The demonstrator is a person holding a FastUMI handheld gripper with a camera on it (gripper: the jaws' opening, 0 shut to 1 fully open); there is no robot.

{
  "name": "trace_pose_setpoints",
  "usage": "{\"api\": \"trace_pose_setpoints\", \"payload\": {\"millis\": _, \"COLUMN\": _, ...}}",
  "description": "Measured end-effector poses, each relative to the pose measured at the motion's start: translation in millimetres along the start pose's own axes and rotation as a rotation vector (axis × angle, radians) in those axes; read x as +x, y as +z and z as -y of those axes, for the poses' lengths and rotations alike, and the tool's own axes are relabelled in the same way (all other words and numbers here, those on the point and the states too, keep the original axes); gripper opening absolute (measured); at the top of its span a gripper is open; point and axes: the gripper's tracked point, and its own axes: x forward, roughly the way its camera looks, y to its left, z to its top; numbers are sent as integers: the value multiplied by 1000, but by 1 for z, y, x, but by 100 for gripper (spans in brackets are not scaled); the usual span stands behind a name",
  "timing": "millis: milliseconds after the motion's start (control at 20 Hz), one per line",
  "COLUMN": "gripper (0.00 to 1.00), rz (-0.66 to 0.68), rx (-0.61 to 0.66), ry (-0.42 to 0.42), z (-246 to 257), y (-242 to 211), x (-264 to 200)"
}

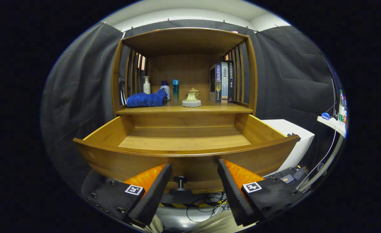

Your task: Pull open the drawer, take out the items inside it, and place them on the countertop above the cabinet.

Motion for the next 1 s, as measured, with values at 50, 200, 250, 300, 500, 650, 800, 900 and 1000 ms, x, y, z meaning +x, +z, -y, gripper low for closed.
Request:
{"api": "trace_pose_setpoints", "payload": {"millis": 50, "gripper": 97, "rz": 1, "rx": -5, "ry": -1, "z": 0, "y": 2, "x": 5}}
{"api": "trace_pose_setpoints", "payload": {"millis": 200, "gripper": 96, "rz": 10, "rx": -29, "ry": -2, "z": 1, "y": 9, "x": 19}}
{"api": "trace_pose_setpoints", "payload": {"millis": 250, "gripper": 96, "rz": 4, "rx": -32, "ry": 1, "z": 0, "y": 11, "x": 24}}
{"api": "trace_pose_setpoints", "payload": {"millis": 300, "gripper": 96, "rz": 7, "rx": -42, "ry": -2, "z": 1, "y": 14, "x": 30}}
{"api": "trace_pose_setpoints", "payload": {"millis": 500, "gripper": 96, "rz": 21, "rx": -66, "ry": -4, "z": 1, "y": 25, "x": 56}}
{"api": "trace_pose_setpoints", "payload": {"millis": 650, "gripper": 96, "rz": 30, "rx": -48, "ry": 1, "z": -1, "y": 37, "x": 76}}
{"api": "trace_pose_setpoints", "payload": {"millis": 800, "gripper": 96, "rz": 29, "rx": -46, "ry": -4, "z": -2, "y": 44, "x": 95}}
{"api": "trace_pose_setpoints", "payload": {"millis": 900, "gripper": 96, "rz": 31, "rx": -67, "ry": -6, "z": -2, "y": 47, "x": 107}}
{"api": "trace_pose_setpoints", "payload": {"millis": 1000, "gripper": 96, "rz": 36, "rx": -74, "ry": -6, "z": -2, "y": 50, "x": 118}}
